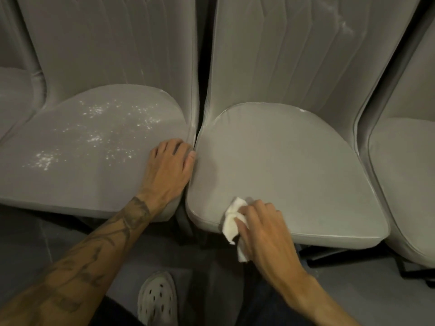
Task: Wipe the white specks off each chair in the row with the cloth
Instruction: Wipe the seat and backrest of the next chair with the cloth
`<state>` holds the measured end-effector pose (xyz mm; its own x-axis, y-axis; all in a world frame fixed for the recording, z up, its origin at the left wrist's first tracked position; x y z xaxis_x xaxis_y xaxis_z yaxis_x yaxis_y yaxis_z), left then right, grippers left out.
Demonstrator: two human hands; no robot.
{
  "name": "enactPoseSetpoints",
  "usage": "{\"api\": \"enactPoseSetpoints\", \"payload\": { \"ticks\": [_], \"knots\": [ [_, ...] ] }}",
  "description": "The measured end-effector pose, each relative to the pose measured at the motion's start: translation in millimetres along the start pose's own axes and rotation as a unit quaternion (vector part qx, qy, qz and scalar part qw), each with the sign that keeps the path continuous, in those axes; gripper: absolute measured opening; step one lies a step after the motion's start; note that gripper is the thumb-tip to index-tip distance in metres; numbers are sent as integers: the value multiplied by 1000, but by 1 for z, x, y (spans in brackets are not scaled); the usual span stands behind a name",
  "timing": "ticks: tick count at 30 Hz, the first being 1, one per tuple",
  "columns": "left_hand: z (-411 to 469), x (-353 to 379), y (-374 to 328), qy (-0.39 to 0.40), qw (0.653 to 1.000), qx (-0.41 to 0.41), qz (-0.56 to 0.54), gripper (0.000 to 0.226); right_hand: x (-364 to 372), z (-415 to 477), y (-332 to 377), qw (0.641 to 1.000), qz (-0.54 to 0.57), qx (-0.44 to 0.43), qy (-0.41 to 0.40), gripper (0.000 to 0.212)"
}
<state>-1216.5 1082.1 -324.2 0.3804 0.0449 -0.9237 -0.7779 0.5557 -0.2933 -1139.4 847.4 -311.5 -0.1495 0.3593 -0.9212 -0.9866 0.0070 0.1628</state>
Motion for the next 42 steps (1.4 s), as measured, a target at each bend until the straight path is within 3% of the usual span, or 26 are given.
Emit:
{"api": "enactPoseSetpoints", "payload": {
  "ticks": [3, 7, 11, 14, 17, 21, 24, 29, 32, 35, 38, 42],
  "knots": [
    [-1, 2, -2, -1, 1000, -2, 8, 37, 9, 10, 5, 998, -2, 59, -13, 9],
    [-2, 3, -2, 13, 1000, 3, 12, 40, 39, 57, 55, 998, 59, 18, -15, 13],
    [-2, 3, -2, 15, 1000, 1, 13, 43, 11, 16, 20, 1000, 25, -3, -6, 10],
    [-3, 5, -2, 20, 1000, 1, 8, 42, -20, -27, -19, 999, -3, 40, -12, 8],
    [-2, 2, -2, 7, 1000, -3, 7, 40, -5, -7, -8, 996, -13, 81, -29, 9],
    [-2, 2, -4, 15, 1000, -6, 6, 43, 25, 35, 36, 999, 21, 27, -14, 12],
    [-4, 2, -1, 14, 1000, -8, 13, 43, 5, 4, 7, 1000, 14, 13, -7, 10],
    [-2, 5, 0, 14, 1000, -11, 9, 47, -39, -64, -77, 993, -24, 115, -28, 21],
    [-1, 5, 0, 12, 1000, -15, 4, 46, -24, -34, -50, 988, -5, 139, -60, 17],
    [-2, 4, -1, 11, 1000, -11, 3, 46, -4, -9, -18, 995, 20, 92, -30, 21],
    [-3, 2, -1, 10, 1000, -12, -8, 47, -21, -39, -50, 997, 38, 72, -16, 28],
    [-3, 3, -1, 9, 1000, -10, -5, 47, -55, -91, -113, 982, -27, 178, -59, 19]
  ]
}}
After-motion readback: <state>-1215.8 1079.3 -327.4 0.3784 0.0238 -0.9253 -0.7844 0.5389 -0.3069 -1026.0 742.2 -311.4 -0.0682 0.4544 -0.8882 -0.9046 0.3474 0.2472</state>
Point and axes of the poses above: each hand's wrist, its own z-axis towards the middle knuckle, its own x-axis out of the palm, y = z × x, the point moved 9 cm from there along z, towards the middle knuckle, and after that the axes turned 15 degrees about -x, right-handed, at the moved point
